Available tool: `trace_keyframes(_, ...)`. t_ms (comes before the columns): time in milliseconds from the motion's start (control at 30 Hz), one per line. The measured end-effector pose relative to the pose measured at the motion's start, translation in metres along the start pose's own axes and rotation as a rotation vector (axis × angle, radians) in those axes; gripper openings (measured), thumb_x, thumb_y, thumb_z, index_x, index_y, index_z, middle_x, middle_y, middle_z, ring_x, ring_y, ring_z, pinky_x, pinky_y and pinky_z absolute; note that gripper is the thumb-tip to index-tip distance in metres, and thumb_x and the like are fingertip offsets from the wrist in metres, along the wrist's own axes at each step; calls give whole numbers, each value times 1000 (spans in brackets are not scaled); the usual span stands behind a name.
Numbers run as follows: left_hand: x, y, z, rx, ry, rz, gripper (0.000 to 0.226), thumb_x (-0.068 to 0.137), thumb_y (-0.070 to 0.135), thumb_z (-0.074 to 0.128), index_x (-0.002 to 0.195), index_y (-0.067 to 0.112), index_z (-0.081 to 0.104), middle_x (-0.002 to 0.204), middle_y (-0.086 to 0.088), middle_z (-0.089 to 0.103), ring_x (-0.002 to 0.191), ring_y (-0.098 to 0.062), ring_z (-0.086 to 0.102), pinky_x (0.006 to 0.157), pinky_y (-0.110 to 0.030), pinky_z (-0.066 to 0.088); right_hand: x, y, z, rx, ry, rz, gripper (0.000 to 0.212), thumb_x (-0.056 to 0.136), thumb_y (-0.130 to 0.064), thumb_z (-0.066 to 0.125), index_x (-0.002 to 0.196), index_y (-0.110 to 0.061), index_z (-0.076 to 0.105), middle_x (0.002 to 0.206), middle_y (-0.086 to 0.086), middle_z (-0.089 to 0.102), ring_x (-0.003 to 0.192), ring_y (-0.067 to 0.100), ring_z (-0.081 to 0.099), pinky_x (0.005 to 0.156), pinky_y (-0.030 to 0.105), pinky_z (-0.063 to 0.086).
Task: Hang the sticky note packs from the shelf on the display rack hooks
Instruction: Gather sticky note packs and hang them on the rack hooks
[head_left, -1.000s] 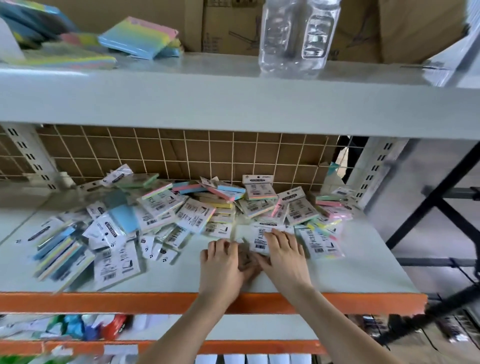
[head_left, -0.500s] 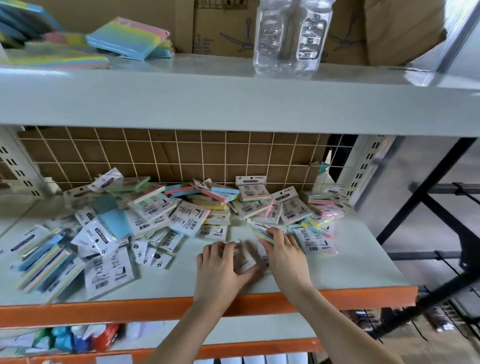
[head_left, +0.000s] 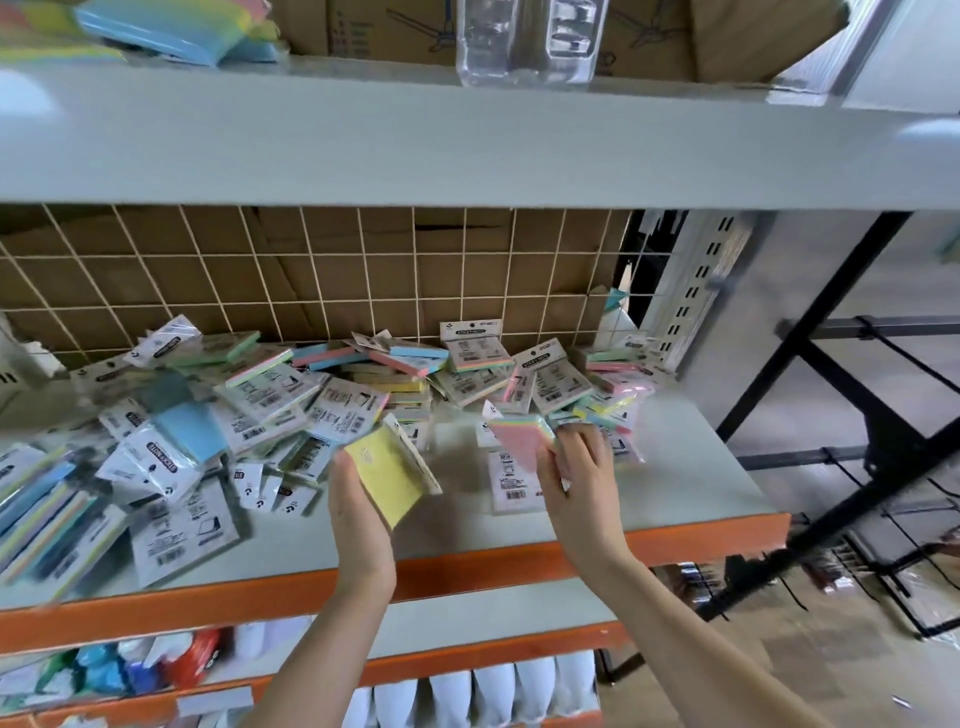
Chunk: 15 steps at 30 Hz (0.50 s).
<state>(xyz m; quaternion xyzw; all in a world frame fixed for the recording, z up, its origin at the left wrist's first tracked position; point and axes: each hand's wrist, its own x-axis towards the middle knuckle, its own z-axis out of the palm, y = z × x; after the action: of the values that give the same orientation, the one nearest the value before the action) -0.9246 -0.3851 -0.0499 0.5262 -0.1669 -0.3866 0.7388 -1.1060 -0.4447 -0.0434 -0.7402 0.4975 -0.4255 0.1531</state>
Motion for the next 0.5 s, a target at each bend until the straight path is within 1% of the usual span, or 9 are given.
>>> trace_keyframes(100,-13,3,11,-89,-28,-109,39,94,59,30,103,34,58,87,9,73,84,-8,69,74,-34,48,-5,2,-24,139,1,85,36,94,-13,55,66,-20,34,71,-9,36,67,6,31,61,15,30)
trace_keyframes(167,-22,4,22,-178,-97,-175,49,84,66,37,109,30,59,91,4,74,86,-14,70,74,-37,51,-5,7,-41,315,-48,245,36,97,-21,54,65,-15,37,60,-10,32,54,5,27,51,18,26)
trace_keyframes(200,-27,5,29,-204,-130,-199,56,77,68,41,112,28,60,96,1,74,89,-18,70,73,-39,52,-5,10,-51,402,-44,319,34,97,-24,54,68,-12,42,57,-11,34,51,4,29,49,17,26)
trace_keyframes(233,-33,6,37,-218,-154,-219,58,73,67,45,112,27,60,97,-1,74,89,-19,70,72,-39,53,-5,14,-61,499,-16,392,29,97,-25,54,72,-10,50,55,-10,41,51,4,36,50,15,32)
trace_keyframes(267,-38,6,46,-216,-175,-229,55,74,63,49,111,24,61,96,-2,74,88,-20,70,71,-39,53,-6,18,-72,614,24,471,23,96,-23,56,77,-11,58,59,-10,51,56,4,47,52,15,41)
trace_keyframes(333,-52,2,65,-174,-208,-230,39,84,44,57,112,19,62,98,-4,73,87,-19,70,71,-37,54,-10,28,-92,849,89,628,15,94,-19,59,81,-12,65,73,0,64,71,10,61,63,24,54)
trace_keyframes(400,-66,-6,86,-144,-174,-225,17,90,19,59,107,19,62,91,1,74,78,-15,71,64,-35,56,-16,38,-115,999,124,714,18,90,-12,64,73,-16,65,76,8,64,71,17,63,67,31,55)
trace_keyframes(433,-72,-11,94,-130,-140,-226,13,91,13,59,102,20,62,83,5,74,72,-13,71,62,-35,57,-20,42,-126,1065,137,732,24,88,-8,64,66,-18,65,74,9,63,68,19,62,64,30,55)
trace_keyframes(500,-90,-22,115,-60,-74,-236,11,90,10,61,96,19,61,81,4,71,74,-18,68,73,-39,55,-31,53,-150,1198,172,765,31,89,0,59,65,-19,64,72,8,66,65,19,65,59,27,54)
